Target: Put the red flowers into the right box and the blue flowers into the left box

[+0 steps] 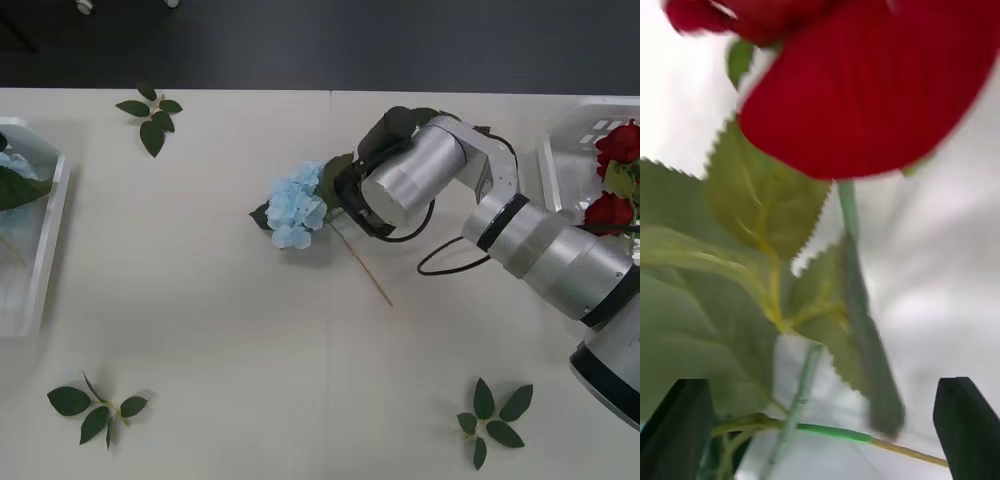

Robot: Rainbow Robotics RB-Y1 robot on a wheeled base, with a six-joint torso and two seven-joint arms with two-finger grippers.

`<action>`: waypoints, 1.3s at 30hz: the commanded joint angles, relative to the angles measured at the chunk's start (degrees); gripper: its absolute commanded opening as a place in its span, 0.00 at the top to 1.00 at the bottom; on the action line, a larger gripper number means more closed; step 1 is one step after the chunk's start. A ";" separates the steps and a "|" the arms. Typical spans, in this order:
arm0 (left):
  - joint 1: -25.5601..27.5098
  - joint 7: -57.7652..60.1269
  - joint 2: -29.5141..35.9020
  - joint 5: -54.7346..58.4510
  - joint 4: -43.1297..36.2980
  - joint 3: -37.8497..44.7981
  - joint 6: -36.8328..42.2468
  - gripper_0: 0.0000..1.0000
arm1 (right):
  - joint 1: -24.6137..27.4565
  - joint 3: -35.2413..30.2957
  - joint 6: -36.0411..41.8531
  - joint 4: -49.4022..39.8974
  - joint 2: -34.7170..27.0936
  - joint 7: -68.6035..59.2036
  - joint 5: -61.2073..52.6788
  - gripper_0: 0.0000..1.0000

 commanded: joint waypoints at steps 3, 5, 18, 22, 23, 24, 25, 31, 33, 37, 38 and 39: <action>0.89 -2.23 1.79 6.40 -2.48 -0.16 3.86 0.00 | -1.50 -0.53 -0.75 2.92 2.50 2.46 -0.09 0.14; 0.80 -2.59 1.79 8.69 -3.53 -0.24 5.35 0.00 | -1.68 -0.53 -0.93 4.24 3.29 2.46 0.35 0.14; -4.91 -5.57 -0.59 9.39 -10.21 -1.03 18.98 0.00 | -1.94 -0.53 -1.19 6.44 4.88 2.55 2.28 0.14; -6.85 -11.99 -3.31 9.48 -10.21 -0.86 23.64 0.00 | -1.94 -0.45 -1.19 6.44 4.26 2.81 2.10 0.77; -7.29 -12.30 -4.19 9.48 -10.21 -0.77 24.69 0.00 | -1.94 -0.45 -1.19 6.44 4.08 2.99 1.66 1.00; -7.64 -12.30 -4.81 9.48 -10.21 -0.77 25.57 0.00 | -1.94 -0.53 -1.28 6.44 3.91 3.16 1.40 1.00; -8.08 -12.30 -5.42 9.39 -10.30 -0.77 26.71 0.00 | -1.94 -0.45 -1.19 6.44 3.56 3.34 1.14 1.00; -10.28 -12.30 -8.15 9.13 -10.21 -1.12 31.81 0.00 | -1.94 -0.45 -1.19 6.35 2.68 4.22 -0.27 1.00; -11.15 -12.30 -9.02 8.34 -10.30 -1.12 33.30 0.00 | -1.94 -0.53 -1.19 6.18 2.41 4.39 -0.36 1.00; -12.82 -12.30 -10.61 6.23 -11.62 -1.03 35.33 0.00 | -1.94 -0.53 -1.28 5.03 1.71 4.66 -0.27 1.00; -13.09 -12.30 -10.96 5.70 -12.50 -1.03 35.41 0.00 | -1.94 -0.53 -1.19 4.51 1.36 4.74 -0.27 1.00; -13.09 -12.30 -11.13 5.43 -12.94 -1.12 35.50 0.00 | -1.94 -0.62 -1.19 4.07 1.18 4.74 -0.27 1.00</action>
